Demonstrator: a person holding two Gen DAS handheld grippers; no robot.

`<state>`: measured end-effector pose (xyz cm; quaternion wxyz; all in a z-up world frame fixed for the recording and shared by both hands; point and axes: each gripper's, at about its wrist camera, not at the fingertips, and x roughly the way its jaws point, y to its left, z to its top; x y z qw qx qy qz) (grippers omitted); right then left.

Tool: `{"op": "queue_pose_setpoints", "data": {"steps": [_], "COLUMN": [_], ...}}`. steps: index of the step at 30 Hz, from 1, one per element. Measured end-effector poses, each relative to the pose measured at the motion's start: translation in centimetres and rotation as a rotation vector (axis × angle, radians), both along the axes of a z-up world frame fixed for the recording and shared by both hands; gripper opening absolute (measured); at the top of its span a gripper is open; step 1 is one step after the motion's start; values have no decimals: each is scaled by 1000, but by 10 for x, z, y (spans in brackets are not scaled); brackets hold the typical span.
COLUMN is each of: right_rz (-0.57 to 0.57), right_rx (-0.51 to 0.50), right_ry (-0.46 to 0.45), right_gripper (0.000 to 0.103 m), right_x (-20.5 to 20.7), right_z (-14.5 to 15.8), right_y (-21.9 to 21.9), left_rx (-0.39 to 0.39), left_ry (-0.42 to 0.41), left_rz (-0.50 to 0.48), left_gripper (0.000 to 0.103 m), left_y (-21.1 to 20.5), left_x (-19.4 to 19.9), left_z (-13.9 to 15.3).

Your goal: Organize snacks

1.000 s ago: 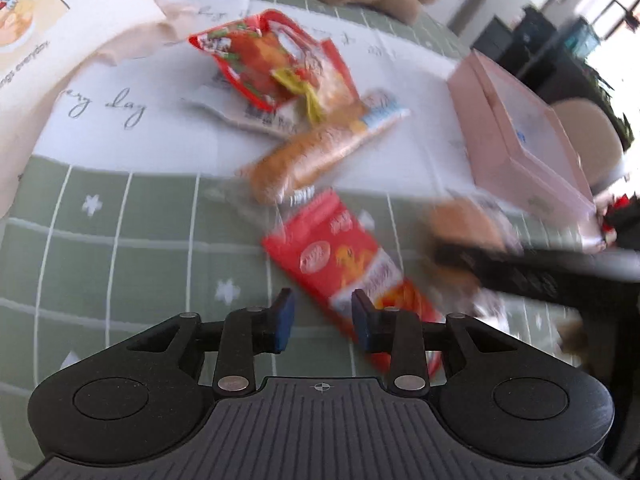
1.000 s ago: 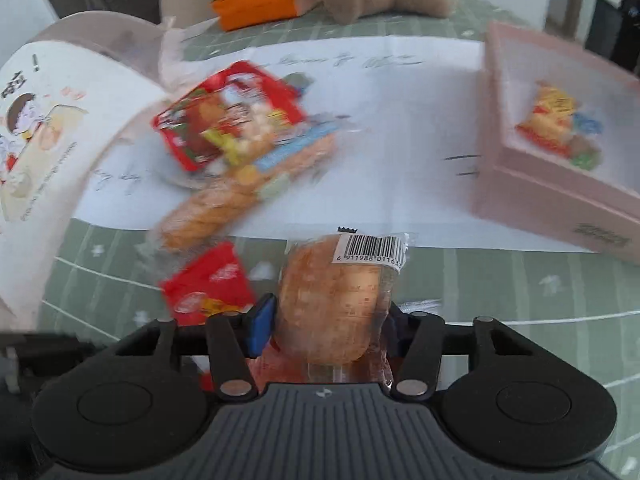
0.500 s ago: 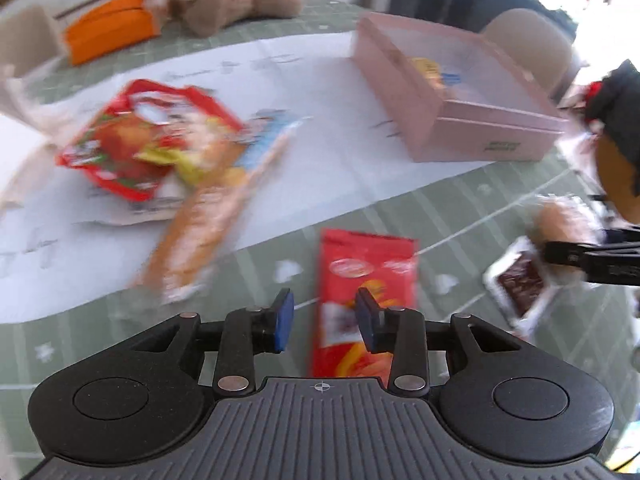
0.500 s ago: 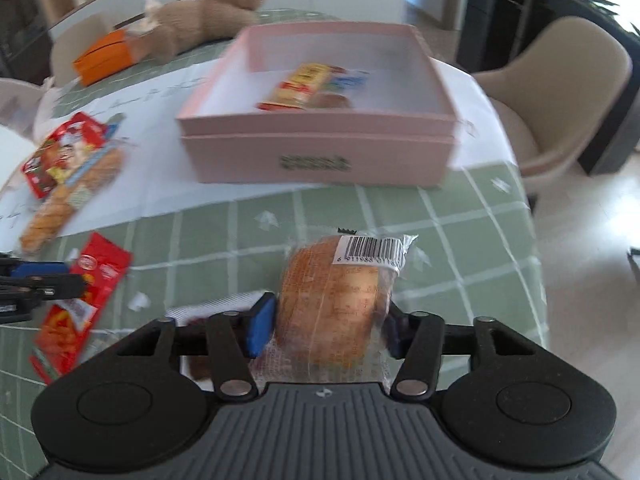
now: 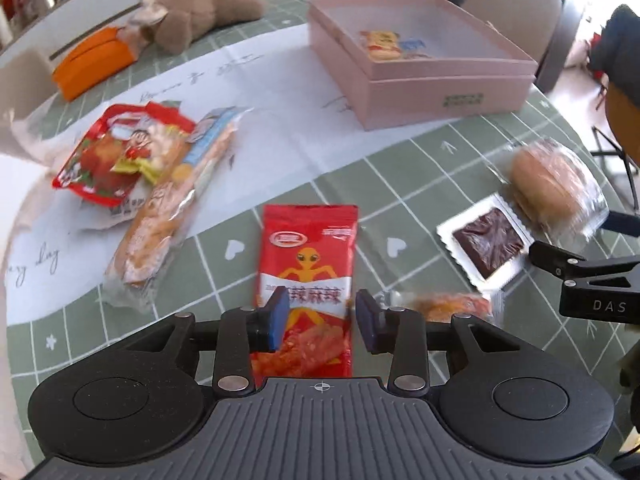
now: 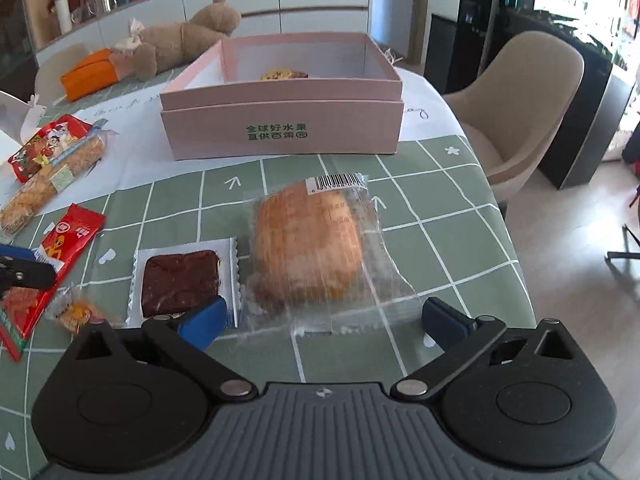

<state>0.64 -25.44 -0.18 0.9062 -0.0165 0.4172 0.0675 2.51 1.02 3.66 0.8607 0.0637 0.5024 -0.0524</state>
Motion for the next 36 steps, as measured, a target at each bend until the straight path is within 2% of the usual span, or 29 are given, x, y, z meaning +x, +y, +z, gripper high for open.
{"op": "queue_pose_setpoints", "data": {"steps": [4,6,14,19,25,28,33,36], "right_rz": [7,0,-17,-21,-25,-25,-23,-22], "right_rx": [-2,-1,3,8,11,11,12,12], "right_ry": [-3,-12,-35,-72,-88,-89,-89,-89], "right_gripper": [103,103,103,103,103,103,103,103], "right_x": [-3,-6,-10,-16,-18,-18,-18,-18], "right_z": [0,-1,-2,-5,-6,-6,-6,-6], "right_y": [-1,-1,0,0,0,0,0,0], "left_rx": [-6,-9,-39,-34,-110,-152,-150,-177], "left_ry": [10,11,11,4,24,33,26,33], "left_rz": [-31,-37,-45,-2,47,35,-16,-23], "left_gripper": [54,56,55,56,54,52,53,53], "left_y": [-5,-7,0,26,53,51,35,38], "left_x": [-1,-1,0,1,8,10,8,9], "left_z": [-1,-2,0,1,-1,-1,-4,-5]}}
